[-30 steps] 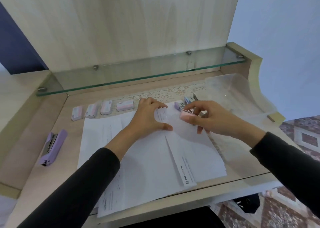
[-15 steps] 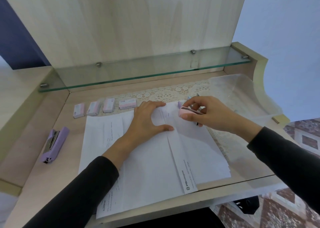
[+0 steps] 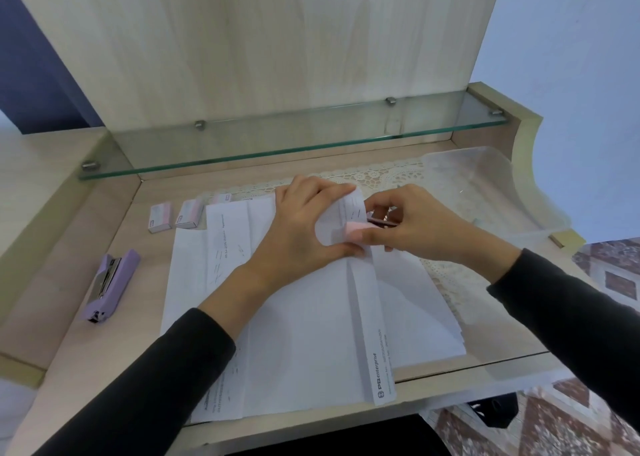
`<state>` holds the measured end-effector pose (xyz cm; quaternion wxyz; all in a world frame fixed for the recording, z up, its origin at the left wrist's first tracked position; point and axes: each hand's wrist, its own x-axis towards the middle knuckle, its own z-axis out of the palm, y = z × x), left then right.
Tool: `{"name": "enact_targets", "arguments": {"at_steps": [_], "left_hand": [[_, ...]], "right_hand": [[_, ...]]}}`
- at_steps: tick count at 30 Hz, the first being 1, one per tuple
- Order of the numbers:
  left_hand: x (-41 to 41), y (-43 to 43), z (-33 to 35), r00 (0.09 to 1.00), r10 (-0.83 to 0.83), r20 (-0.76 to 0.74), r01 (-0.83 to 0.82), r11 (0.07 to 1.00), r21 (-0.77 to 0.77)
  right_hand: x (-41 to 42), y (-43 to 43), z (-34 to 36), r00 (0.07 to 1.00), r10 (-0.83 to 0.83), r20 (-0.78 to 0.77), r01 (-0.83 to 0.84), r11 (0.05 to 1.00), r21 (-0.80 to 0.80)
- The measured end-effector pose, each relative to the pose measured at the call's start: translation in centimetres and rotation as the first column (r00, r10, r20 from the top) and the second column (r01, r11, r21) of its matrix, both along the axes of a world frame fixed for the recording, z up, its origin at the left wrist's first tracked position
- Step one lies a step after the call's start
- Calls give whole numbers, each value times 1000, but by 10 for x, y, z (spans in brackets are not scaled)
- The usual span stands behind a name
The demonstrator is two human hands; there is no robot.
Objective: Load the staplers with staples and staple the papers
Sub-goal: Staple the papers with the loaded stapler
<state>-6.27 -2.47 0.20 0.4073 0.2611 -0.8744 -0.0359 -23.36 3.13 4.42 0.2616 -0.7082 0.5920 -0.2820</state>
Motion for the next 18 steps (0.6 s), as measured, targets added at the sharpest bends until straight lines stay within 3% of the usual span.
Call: {"name": "enact_targets", "arguments": {"at_steps": [5,18], "left_hand": [[-1,1,-3,1000,-1,14,2,996,-86],[-1,4,-2,1000,-6,19,8,994,-113]], "right_hand": [[-1,-1,-1,997,16,-74,-18,1000,-21],[2,6,-7,995,44,-86,-53,993,-106]]}}
